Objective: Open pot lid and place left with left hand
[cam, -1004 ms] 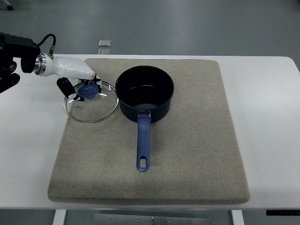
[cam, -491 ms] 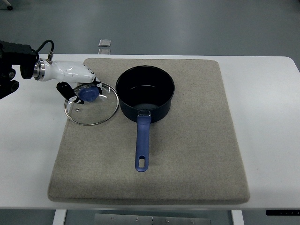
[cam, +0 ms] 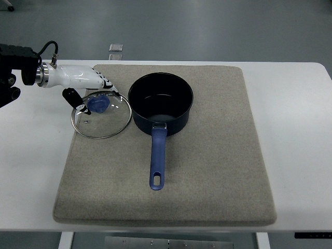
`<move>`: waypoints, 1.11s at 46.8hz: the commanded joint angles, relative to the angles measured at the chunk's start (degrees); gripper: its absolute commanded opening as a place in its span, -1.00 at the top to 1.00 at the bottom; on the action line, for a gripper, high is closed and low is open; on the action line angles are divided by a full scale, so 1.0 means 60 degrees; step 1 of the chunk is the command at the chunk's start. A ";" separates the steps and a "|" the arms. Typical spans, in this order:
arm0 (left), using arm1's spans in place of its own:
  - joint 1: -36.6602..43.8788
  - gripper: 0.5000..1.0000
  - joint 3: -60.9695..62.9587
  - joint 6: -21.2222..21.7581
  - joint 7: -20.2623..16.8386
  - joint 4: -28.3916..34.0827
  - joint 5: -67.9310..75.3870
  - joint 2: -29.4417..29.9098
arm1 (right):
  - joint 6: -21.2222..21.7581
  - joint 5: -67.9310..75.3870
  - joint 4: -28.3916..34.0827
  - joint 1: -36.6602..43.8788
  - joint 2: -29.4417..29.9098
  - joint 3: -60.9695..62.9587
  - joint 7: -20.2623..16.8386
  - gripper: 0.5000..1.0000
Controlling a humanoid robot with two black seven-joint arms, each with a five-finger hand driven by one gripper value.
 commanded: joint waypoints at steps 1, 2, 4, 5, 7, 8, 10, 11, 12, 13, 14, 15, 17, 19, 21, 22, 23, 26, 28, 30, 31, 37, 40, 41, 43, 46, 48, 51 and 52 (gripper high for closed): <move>-0.0043 -0.67 -0.0022 0.0033 0.0000 -0.0021 -0.0060 0.0027 | 0.0000 0.0000 -0.0009 -0.0009 0.0000 0.0000 0.0000 -0.67; -0.0072 -0.67 -0.0051 0.0018 0.0000 -0.0036 -0.0118 0.0042 | 0.0000 0.0000 0.0006 -0.0009 0.0000 0.0000 0.0000 -0.67; -0.0102 -0.68 -0.0168 0.0018 0.0000 -0.0050 -0.0279 0.0115 | 0.0000 0.0000 -0.0009 0.0005 0.0000 0.0000 0.0000 -0.67; -0.0116 -0.68 -0.0226 0.0018 0.0000 -0.0050 -0.0367 0.0173 | 0.0000 0.0000 0.0006 -0.0009 0.0000 0.0000 0.0000 -0.67; -0.0131 -0.69 -0.0358 0.0004 0.0000 -0.0065 -0.0528 0.0276 | 0.0000 0.0000 0.0006 0.0005 0.0000 0.0000 0.0000 -0.67; -0.0146 -0.71 -0.0431 0.0003 0.0000 -0.0094 -0.0601 0.0320 | 0.0000 0.0000 -0.0009 0.0005 0.0000 0.0000 0.0000 -0.67; -0.0190 -0.74 -0.0578 -0.0011 0.0000 -0.0109 -0.0704 0.0379 | 0.0000 0.0000 0.0006 -0.0009 0.0000 0.0000 0.0000 -0.67; -0.0219 -0.74 -0.0680 0.0003 0.0000 -0.0138 -0.0763 0.0379 | 0.0000 0.0000 -0.0009 -0.0009 0.0000 0.0000 0.0000 -0.67; -0.0248 -0.75 -0.0797 -0.0011 0.0000 -0.0153 -0.0821 0.0393 | 0.0000 0.0000 0.0006 -0.0009 0.0000 0.0000 0.0000 -0.67; -0.0277 -0.75 -0.0914 -0.0011 0.0000 -0.0153 -0.0894 0.0408 | 0.0000 0.0000 -0.0009 -0.0009 0.0000 0.0000 0.0000 -0.67; -0.0307 -0.75 -0.1075 -0.0011 0.0000 -0.0153 -0.0982 0.0423 | 0.0000 0.0000 -0.0009 -0.0009 0.0000 0.0000 0.0000 -0.67; -0.0336 -0.75 -0.1265 -0.0011 0.0000 -0.0153 -0.1099 0.0423 | 0.0000 0.0000 0.0006 -0.0009 0.0000 0.0000 0.0000 -0.67; -0.0380 -0.75 -0.1646 -0.0070 0.0000 -0.0139 -0.1406 0.0437 | 0.0000 0.0000 0.0006 0.0005 0.0000 0.0000 0.0000 -0.67; -0.0380 -0.79 -0.1998 -0.0084 0.0000 -0.0153 -0.1758 0.0437 | 0.0000 0.0000 0.0006 0.0005 0.0000 0.0000 0.0000 -0.67; -0.0409 -0.81 -0.2277 -0.0113 0.0000 -0.0138 -0.2124 0.0437 | 0.0000 0.0000 0.0006 -0.0009 0.0000 0.0000 0.0000 -0.67; -0.0424 -0.82 -0.2408 -0.0114 0.0000 -0.0138 -0.2300 0.0423 | 0.0000 0.0000 0.0006 0.0005 0.0000 0.0000 0.0000 -0.67; -0.0439 -0.81 -0.2526 -0.0114 0.0000 -0.0138 -0.2475 0.0423 | 0.0000 0.0000 -0.0009 -0.0009 0.0000 0.0000 0.0000 -0.67; -0.0483 -0.81 -0.2761 -0.0114 0.0000 -0.0066 -0.3003 0.0291 | 0.0000 0.0000 0.0006 -0.0009 0.0000 0.0000 0.0000 -0.67; -0.0468 -0.81 -0.2863 -0.0041 0.0000 -0.0036 -0.3427 0.0262 | 0.0000 0.0000 0.0006 0.0005 0.0000 0.0000 0.0000 -0.67; -0.0454 -0.81 -0.2907 0.0076 0.0000 -0.0021 -0.3910 0.0218 | 0.0000 0.0000 -0.0009 -0.0009 0.0000 0.0000 0.0000 -0.67; -0.0454 -0.81 -0.2922 0.0106 0.0000 0.0008 -0.4174 0.0174 | 0.0000 0.0000 0.0006 0.0005 0.0000 0.0000 0.0000 -0.67; -0.0366 -0.81 -0.2893 0.0574 0.0000 0.1001 -0.6195 -0.0835 | 0.0000 0.0000 0.0006 0.0005 0.0000 0.0000 0.0000 -0.67; -0.0351 -0.81 -0.2878 0.0808 0.0000 0.1982 -0.7118 -0.1494 | 0.0000 0.0000 -0.0009 0.0005 0.0000 0.0000 0.0000 -0.67; -0.0336 -0.81 -0.2878 0.0838 0.0000 0.2363 -0.7396 -0.1728 | 0.0000 0.0000 -0.0009 0.0005 0.0000 0.0000 0.0000 -0.67; -0.0336 -0.81 -0.2908 0.0853 0.0000 0.3154 -0.7909 -0.2299 | 0.0000 0.0000 -0.0009 0.0005 0.0000 0.0000 0.0000 -0.67; -0.0336 -0.78 -0.2922 0.0853 0.0000 0.4122 -0.8642 -0.2959 | 0.0000 0.0000 -0.0009 0.0005 0.0000 0.0000 0.0000 -0.67; -0.0351 -0.77 -0.2922 0.0868 0.0000 0.4547 -0.9140 -0.3253 | 0.0000 0.0000 0.0006 0.0005 0.0000 0.0000 0.0000 -0.67; -0.0351 -0.75 -0.2922 0.0868 0.0000 0.4812 -0.9843 -0.3488 | 0.0000 0.0000 0.0006 0.0005 0.0000 0.0000 0.0000 -0.67; -0.0351 -0.73 -0.2922 0.0868 0.0000 0.4842 -1.0063 -0.3517 | 0.0000 0.0000 0.0006 -0.0009 0.0000 0.0000 0.0000 -0.67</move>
